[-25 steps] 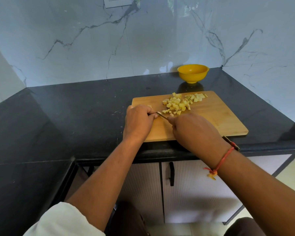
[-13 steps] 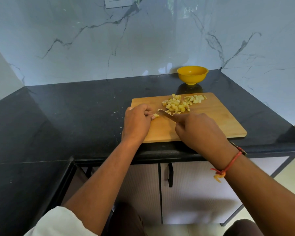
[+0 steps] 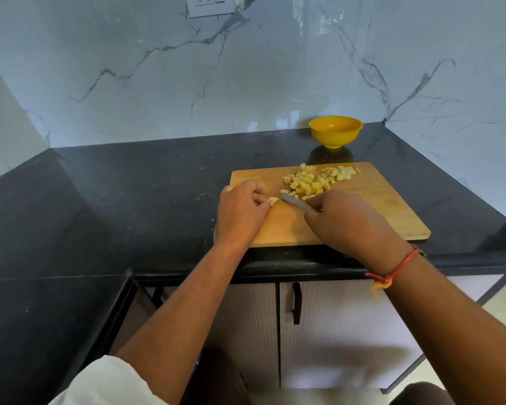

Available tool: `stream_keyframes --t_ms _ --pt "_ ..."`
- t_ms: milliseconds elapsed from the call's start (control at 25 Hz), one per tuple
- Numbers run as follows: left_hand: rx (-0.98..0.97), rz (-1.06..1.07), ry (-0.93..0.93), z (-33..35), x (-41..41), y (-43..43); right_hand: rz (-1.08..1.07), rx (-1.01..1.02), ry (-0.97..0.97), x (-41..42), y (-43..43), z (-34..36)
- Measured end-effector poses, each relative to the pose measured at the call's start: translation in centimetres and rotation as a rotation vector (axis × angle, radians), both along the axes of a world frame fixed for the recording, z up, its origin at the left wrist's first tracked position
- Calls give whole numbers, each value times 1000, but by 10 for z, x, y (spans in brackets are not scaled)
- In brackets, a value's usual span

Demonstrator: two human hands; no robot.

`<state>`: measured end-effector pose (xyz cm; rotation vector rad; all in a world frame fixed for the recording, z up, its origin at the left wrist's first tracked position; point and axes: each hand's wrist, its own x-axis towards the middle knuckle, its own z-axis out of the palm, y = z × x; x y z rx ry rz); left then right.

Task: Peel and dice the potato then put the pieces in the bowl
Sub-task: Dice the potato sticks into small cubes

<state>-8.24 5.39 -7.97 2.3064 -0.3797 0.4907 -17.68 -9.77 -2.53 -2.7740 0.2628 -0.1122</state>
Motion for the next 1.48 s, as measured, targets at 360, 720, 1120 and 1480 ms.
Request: stream_keyframes --t_ms 360,720,1120,1480 --pt "-15 -10 42 1 -3 0 11 85 -37 -4 -2 11" --pt "-19 -100 108 11 -12 1 35 -38 -105 -1 9 4" --pt "40 -14 74 7 -4 -1 63 -93 -71 -1 15 5" --pt "153 -13 55 8 -3 -2 58 -226 -47 11 26 -7"
